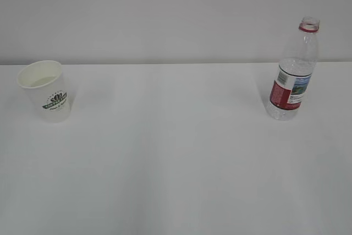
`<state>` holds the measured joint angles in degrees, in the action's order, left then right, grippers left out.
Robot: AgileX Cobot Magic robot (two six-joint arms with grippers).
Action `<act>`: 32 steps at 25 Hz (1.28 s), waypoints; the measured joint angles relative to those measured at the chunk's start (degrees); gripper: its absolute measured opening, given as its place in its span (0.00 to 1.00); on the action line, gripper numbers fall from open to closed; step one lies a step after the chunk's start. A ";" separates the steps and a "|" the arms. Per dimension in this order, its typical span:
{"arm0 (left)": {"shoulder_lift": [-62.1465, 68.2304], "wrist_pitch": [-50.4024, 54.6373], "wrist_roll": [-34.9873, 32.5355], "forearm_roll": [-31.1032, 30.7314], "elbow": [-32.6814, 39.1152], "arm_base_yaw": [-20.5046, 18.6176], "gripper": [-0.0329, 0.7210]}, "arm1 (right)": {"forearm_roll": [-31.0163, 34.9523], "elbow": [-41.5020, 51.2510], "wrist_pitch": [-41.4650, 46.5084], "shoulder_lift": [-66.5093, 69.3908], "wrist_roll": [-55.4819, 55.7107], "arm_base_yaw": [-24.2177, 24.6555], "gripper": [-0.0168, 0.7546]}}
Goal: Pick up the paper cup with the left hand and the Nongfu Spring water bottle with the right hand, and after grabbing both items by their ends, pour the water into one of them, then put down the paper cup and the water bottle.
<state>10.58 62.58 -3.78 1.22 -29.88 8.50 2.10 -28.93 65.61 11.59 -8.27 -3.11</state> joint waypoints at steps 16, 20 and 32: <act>-10.34 0.25 0.00 0.09 0.00 0.00 0.58 | 0.17 0.18 0.00 -10.89 0.00 0.00 0.78; -10.34 0.24 0.00 0.09 0.00 0.00 0.58 | 0.27 0.18 0.00 -12.14 0.00 0.00 0.78; -10.34 0.24 0.00 0.09 0.00 0.00 0.58 | 0.40 0.27 0.00 -12.49 0.80 0.00 0.78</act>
<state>0.24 62.82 -3.78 1.31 -29.88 8.50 2.50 -28.66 65.61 -0.91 -7.48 -3.11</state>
